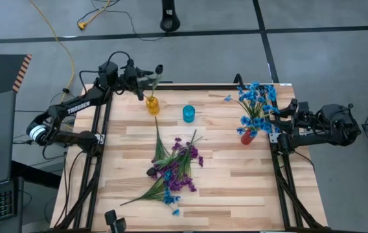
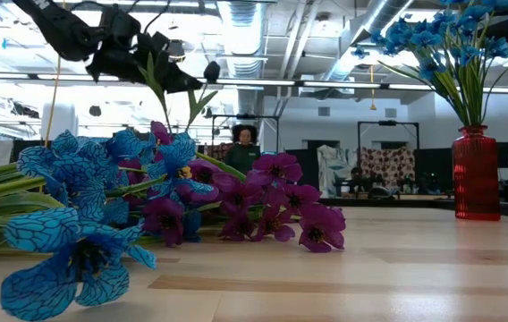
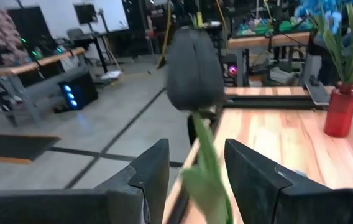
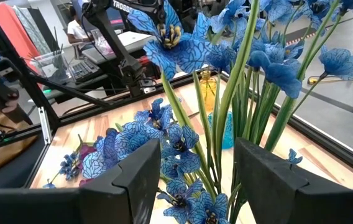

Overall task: Sort flowers into vase by color
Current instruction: Put the black tulip into the yellow vase

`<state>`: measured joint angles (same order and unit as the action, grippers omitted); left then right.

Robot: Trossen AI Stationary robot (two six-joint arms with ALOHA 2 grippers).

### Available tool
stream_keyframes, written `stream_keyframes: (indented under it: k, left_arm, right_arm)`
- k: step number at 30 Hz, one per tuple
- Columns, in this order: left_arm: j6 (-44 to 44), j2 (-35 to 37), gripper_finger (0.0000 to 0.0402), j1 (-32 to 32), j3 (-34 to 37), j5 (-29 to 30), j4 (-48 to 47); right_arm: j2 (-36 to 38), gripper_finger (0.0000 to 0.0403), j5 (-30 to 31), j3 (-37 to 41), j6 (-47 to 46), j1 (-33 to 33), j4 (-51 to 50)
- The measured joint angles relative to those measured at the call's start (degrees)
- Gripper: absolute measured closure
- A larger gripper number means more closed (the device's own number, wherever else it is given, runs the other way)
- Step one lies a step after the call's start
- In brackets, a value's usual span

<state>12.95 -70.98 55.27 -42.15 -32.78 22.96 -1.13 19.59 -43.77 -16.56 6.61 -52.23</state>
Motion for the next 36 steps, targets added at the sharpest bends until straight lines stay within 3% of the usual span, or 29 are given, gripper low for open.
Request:
stream_keyframes:
  k: [14,19,24,36]
  left_arm:
    - [-5.45,6.66,0.0256,0.01,0.00,1.09,-0.33]
    - [-6.64,6.52,0.0238,-0.04,0.00,6.75,-2.56]
    - [-4.98,6.54,0.0214,0.12,-0.01,8.48,-2.37]
    - [-11.27,6.54,0.0210,0.23,-4.25,16.57,-1.26]
  right_arm:
    - [0.00,0.0169,-0.01,-0.04,-0.01,0.00,0.61]
    - [0.00,0.0169,0.00,-0.04,-0.02,0.00,0.61]
    - [0.00,0.0169,0.00,-0.04,-0.02,0.00,0.61]
    - [0.00,0.0169,0.00,-0.04,-0.02,0.02,0.61]
